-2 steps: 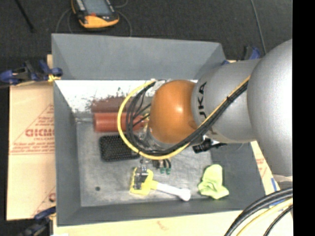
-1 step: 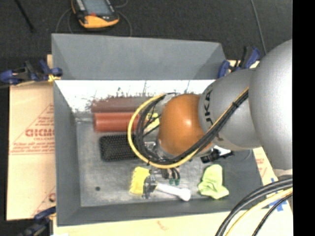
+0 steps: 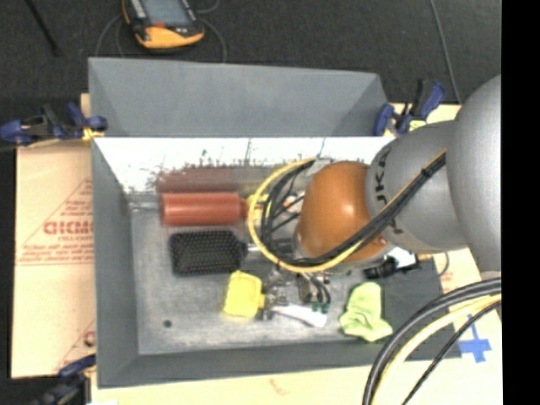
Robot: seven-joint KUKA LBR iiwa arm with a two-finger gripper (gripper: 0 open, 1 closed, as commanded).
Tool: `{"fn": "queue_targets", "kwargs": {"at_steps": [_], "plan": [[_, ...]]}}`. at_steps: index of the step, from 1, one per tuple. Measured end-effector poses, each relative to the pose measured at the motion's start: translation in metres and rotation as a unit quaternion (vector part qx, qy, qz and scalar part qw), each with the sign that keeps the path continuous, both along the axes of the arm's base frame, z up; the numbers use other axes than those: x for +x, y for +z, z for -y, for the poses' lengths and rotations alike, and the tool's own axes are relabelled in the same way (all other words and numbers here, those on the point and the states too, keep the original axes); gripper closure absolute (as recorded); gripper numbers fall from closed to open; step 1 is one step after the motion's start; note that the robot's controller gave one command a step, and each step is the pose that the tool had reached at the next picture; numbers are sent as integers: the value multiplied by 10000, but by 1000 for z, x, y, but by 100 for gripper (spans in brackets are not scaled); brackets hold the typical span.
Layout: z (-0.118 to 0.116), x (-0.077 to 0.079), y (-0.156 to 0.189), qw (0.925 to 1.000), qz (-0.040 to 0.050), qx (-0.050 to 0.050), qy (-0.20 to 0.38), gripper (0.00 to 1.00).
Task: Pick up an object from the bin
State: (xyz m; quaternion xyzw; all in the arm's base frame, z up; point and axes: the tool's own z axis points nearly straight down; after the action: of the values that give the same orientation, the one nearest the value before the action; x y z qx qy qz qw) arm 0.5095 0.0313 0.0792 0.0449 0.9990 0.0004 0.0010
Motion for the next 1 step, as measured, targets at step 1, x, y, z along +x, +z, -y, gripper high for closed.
{"fn": "queue_targets", "kwargs": {"at_steps": [1], "plan": [[0, 0, 0, 10000, -1, 4, -2, 100]]}}
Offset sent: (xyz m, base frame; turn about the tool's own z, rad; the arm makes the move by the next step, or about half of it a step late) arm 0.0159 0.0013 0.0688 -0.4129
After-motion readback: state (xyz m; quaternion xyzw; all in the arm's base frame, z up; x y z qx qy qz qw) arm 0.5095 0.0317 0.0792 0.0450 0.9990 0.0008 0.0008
